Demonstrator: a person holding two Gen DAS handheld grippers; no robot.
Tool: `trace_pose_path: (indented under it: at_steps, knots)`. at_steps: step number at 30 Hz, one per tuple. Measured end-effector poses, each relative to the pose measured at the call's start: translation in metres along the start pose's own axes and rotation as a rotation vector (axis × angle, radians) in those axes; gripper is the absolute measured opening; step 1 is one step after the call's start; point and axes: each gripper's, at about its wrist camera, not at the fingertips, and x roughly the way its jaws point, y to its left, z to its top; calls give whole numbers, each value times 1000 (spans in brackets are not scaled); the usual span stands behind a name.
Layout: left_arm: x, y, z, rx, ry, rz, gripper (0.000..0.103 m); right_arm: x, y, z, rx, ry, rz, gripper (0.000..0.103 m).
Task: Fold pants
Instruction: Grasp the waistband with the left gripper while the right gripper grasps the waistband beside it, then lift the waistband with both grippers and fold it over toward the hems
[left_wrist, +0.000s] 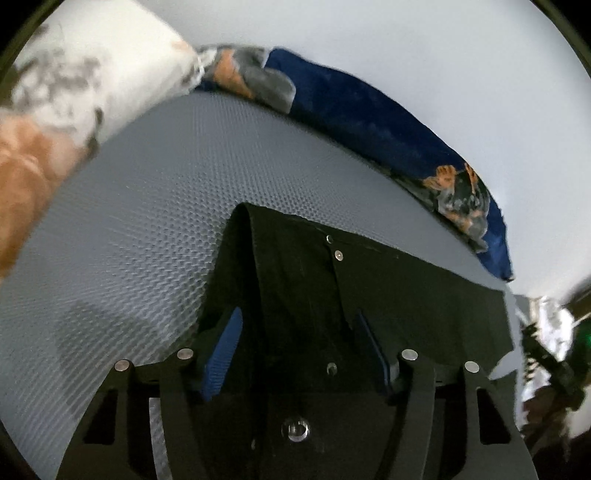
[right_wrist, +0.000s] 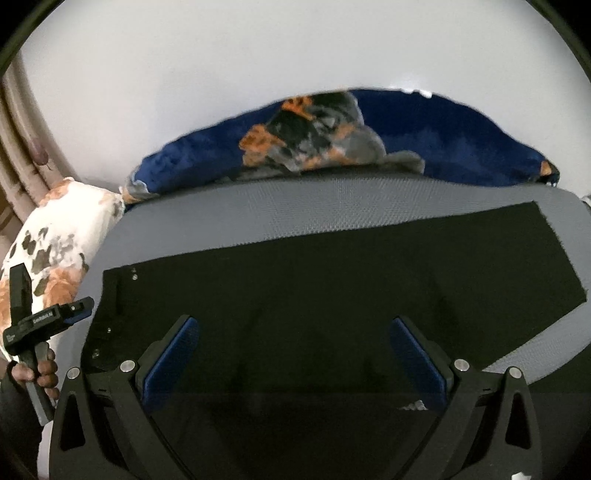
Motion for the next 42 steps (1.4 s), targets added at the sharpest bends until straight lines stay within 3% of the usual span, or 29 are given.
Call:
trace_pose_path:
  at_steps: [4, 8, 13, 20, 26, 30, 32, 34, 37, 42]
  knots:
    - [19, 11, 8, -15, 36, -20, 62, 22, 7, 3, -11, 35, -9, 103]
    - [22, 11, 16, -22, 60, -130, 47, 38, 14, 11, -17, 53, -1, 103]
    - [28, 13, 28, -40, 95, -193, 36, 55, 25, 23, -42, 60, 8, 103]
    - [51, 11, 51, -23, 123, -226, 36, 76, 35, 32, -74, 71, 25, 103]
    - [77, 14, 69, -84, 157, -265, 36, 84, 32, 33, -95, 73, 22, 103]
    - [79, 17, 70, -151, 134, -298, 35, 88, 23, 36, -100, 76, 19, 103]
    - [76, 15, 69, -147, 115, -279, 20, 90, 18, 39, -111, 82, 16, 103]
    - [68, 13, 68, -123, 93, -255, 10, 91, 13, 42, -137, 89, 17, 103]
    - [51, 5, 67, -101, 50, -277, 10, 93, 8, 45, -211, 126, 37, 103]
    - [9, -28, 59, 30, -40, -293, 10, 95, 2, 51, -407, 194, 133, 103]
